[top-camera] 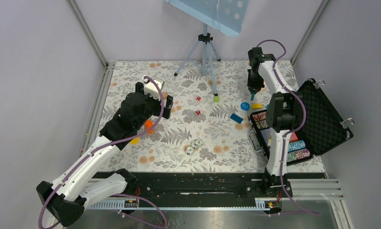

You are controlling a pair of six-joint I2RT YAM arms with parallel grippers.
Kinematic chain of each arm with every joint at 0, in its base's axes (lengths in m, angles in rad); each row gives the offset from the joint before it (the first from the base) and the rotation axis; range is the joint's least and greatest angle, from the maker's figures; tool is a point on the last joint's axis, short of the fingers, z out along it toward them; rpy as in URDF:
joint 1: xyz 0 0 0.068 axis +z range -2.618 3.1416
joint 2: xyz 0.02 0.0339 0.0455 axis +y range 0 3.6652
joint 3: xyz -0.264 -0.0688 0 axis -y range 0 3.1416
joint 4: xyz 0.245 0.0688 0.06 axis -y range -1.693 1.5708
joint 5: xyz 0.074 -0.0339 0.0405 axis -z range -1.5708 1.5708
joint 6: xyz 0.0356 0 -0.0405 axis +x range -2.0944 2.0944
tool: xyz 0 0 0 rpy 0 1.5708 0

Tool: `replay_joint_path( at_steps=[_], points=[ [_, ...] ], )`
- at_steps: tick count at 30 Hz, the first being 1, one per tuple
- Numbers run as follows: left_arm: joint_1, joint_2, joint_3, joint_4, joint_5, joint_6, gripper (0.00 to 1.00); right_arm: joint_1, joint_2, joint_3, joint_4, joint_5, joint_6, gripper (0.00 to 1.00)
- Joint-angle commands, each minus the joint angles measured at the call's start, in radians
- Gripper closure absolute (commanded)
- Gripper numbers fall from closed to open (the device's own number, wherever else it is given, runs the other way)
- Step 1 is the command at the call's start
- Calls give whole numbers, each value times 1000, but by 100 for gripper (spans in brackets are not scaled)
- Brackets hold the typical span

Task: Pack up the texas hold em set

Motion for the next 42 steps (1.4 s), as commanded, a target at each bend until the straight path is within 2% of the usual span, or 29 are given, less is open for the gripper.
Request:
replay_joint_path(
  at_steps=[1,7,23,36,42],
  points=[
    [-3,-5,-5,66,-17,26,1,6,31,60,-24,33,-105,100],
    [-7,-22,-51,122,-31,59,1,5,69,67,-21,48,-164,100],
    [-11,-17,-73,122,-8,116,1,16,92,52,-24,23,-196,100],
    [-12,-8,-72,115,6,123,1,82,110,68,-161,49,-137,100],
    [-15,-3,-72,115,13,121,1,110,102,67,-149,26,-110,100]
  ],
)
